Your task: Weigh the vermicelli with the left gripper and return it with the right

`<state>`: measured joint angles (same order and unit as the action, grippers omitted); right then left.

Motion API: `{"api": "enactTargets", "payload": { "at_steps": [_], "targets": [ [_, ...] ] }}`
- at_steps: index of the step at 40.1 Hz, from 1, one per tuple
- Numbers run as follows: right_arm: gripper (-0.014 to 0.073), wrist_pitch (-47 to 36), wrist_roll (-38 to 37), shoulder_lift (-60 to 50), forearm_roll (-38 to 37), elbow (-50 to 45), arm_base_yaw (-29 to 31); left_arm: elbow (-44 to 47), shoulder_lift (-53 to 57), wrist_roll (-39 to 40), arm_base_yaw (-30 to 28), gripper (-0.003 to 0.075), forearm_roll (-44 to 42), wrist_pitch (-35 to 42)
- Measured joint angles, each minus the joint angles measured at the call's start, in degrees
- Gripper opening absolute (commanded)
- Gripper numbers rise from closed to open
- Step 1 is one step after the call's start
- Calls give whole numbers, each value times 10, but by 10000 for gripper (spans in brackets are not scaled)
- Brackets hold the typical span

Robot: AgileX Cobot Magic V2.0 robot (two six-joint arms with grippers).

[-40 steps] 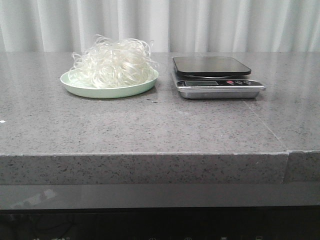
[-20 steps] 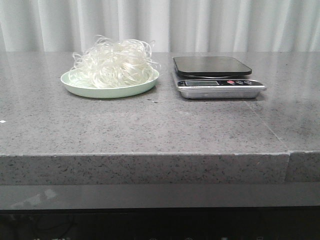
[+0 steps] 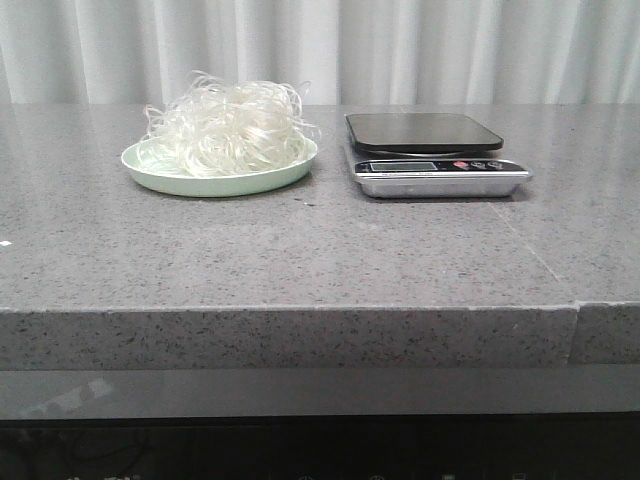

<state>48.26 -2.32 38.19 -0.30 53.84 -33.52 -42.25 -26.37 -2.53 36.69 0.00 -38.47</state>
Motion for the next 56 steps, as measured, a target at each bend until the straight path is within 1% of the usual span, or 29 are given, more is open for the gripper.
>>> {"api": "enactTargets", "payload": {
  "at_steps": [5,10,17,19,22,26,27,30,34,38,56],
  "targets": [
    [458,29,-1,-59,-1,-34,0,0,0,0,0,365,0,0],
    [458,40,-1,-98,-6,-58,0,0,0,0,0,365,0,0],
    [458,47,-1,-116,-13,-68,0,0,0,0,0,365,0,0],
    [446,47,-1,-116,-14,-69,0,0,0,0,0,365,0,0],
    [398,48,-1,-117,-14,-69,0,0,0,0,0,365,0,0],
    [305,48,-1,-117,-15,-69,0,0,0,0,0,356,0,0],
    [273,50,-1,-117,-15,-69,0,0,0,0,0,345,0,0],
    [214,51,-1,-117,-15,-69,0,0,0,0,0,298,0,0],
    [162,51,-1,-117,-15,-69,0,0,0,0,0,212,0,0],
    [157,51,-1,-117,-15,-69,0,0,0,0,0,149,0,0],
    [157,52,-1,-117,-15,-69,0,0,0,0,0,156,0,0]
  ]
}}
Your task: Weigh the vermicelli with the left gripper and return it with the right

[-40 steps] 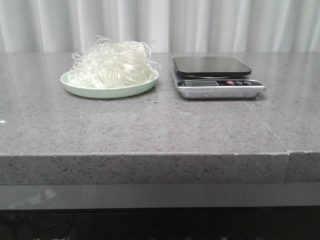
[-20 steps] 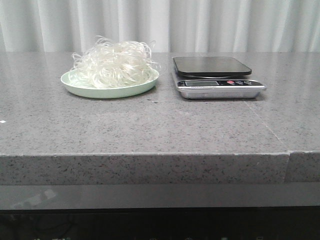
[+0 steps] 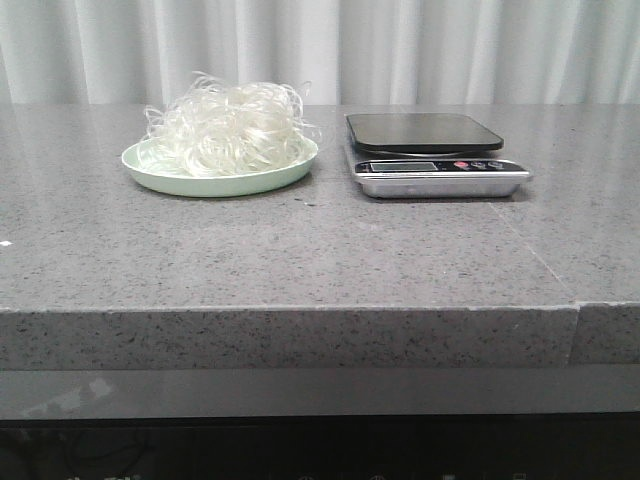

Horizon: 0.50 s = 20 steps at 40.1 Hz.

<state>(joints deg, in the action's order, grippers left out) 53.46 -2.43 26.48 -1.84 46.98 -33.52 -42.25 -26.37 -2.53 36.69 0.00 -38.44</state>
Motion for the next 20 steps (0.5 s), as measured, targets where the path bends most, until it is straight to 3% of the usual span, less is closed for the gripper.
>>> {"api": "enactTargets", "payload": {
  "at_steps": [13,20],
  "targets": [
    [157,1,0,0,0,0,0,5,1,0,-3,156,0,1],
    [157,2,0,0,0,0,0,38,28,0,-61,156,-4,16]
  ]
}}
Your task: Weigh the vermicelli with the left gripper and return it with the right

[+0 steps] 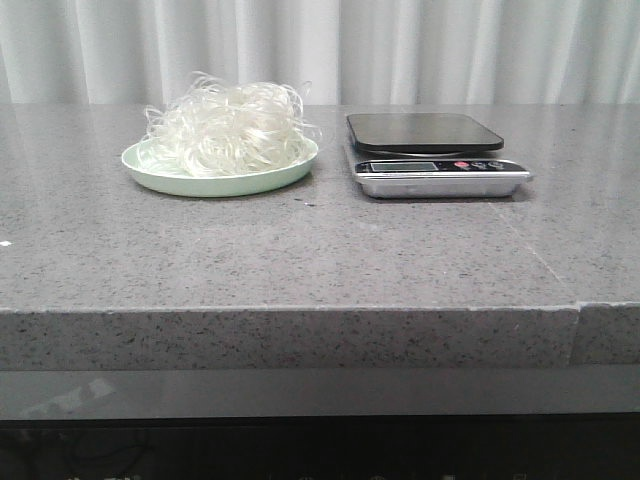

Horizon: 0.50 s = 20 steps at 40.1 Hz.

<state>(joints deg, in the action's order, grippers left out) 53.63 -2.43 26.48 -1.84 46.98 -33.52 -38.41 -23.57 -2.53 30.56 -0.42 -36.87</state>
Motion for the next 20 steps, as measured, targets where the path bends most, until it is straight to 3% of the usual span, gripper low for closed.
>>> {"api": "enactTargets", "payload": {
  "at_steps": [20],
  "targets": [
    [157,2,0,0,0,0,0,268,214,0,-239,156,20,154]
  ]
}}
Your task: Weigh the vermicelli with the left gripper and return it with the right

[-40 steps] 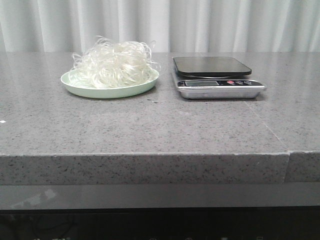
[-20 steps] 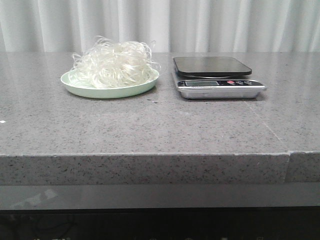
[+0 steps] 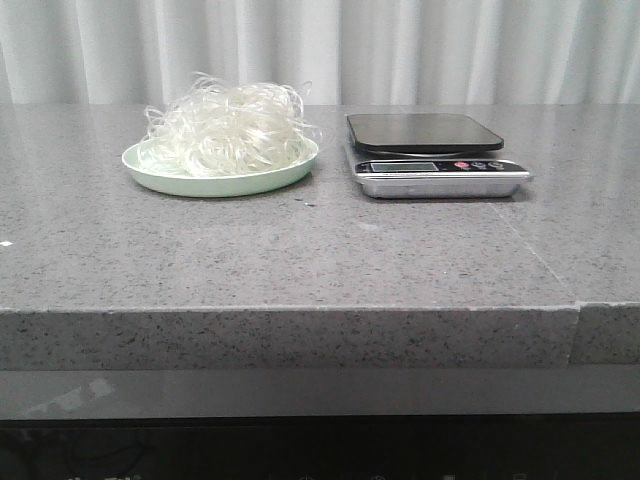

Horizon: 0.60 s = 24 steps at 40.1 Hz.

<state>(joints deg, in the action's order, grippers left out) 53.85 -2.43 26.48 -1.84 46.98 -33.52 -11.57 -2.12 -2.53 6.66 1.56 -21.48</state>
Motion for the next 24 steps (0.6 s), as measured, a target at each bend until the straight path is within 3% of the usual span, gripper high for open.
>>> {"api": "enactTargets", "payload": {
  "at_steps": [11,17,24],
  "targets": [
    [157,1,0,0,0,0,0,119,23,0,-38,156,20,117],
    [157,1,0,0,0,0,0,119,23,0,-39,156,20,176],
    [157,1,0,0,0,0,0,119,23,0,-39,156,19,185]
  ]
}}
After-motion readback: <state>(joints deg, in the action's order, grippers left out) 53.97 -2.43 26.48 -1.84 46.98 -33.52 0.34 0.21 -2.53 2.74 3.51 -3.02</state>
